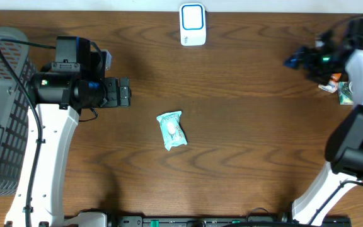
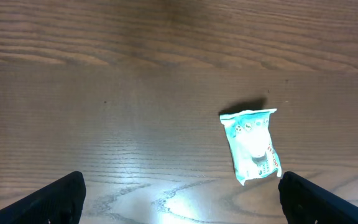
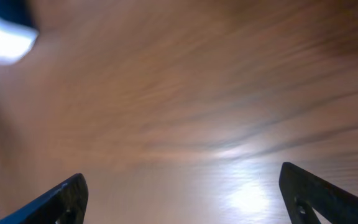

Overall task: Scan the item barcode
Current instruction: 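Swing the right gripper to the light-green wipes pack and grasp it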

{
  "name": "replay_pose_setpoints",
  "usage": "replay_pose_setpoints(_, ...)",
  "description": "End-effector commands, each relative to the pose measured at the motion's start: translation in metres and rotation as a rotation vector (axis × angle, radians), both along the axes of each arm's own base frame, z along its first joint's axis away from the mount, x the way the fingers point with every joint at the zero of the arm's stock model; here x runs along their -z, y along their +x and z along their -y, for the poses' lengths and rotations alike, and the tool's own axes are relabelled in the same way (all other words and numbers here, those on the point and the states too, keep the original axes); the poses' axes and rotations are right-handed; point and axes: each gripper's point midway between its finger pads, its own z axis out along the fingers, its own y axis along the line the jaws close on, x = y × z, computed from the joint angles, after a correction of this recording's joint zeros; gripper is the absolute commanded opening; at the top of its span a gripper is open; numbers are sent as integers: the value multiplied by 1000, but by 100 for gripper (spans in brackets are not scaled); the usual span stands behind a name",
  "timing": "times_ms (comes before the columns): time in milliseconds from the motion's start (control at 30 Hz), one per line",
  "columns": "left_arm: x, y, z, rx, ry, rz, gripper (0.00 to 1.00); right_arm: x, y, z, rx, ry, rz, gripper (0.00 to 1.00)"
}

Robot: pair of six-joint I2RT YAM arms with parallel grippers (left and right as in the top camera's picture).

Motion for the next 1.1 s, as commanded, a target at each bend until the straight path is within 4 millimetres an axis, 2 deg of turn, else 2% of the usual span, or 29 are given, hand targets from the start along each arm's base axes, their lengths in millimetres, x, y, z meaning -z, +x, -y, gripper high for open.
replay_pose_setpoints(0, 3, -2, 1, 4, 3, -11, 98, -5, -12, -66, -212, 92, 12, 88)
replay_pose_setpoints(200, 3, -2, 1, 4, 3, -11, 98, 7, -41, -155, -436, 93, -40, 85)
replay_pose_setpoints(333, 3, -2, 1, 4, 3, -11, 98, 19, -78, -212, -573, 118, -108, 86)
replay_pose_setpoints(467, 3, -2, 1, 4, 3, -11, 98, 31, -111, -255, -681, 147, -145, 95)
replay_pose_setpoints(567, 3, -2, 1, 4, 3, -11, 98, 42, -131, -281, -712, 164, -175, 96)
replay_pose_setpoints(733, 3, -2, 1, 4, 3, -11, 98, 59, -148, -307, -664, 172, -226, 86)
replay_pose_setpoints(967, 3, -2, 1, 4, 3, -11, 98, 72, -152, -316, -585, 185, -259, 63)
replay_pose_setpoints(1067, 3, -2, 1, 4, 3, -11, 98, 82, -160, -320, -523, 189, -309, 61)
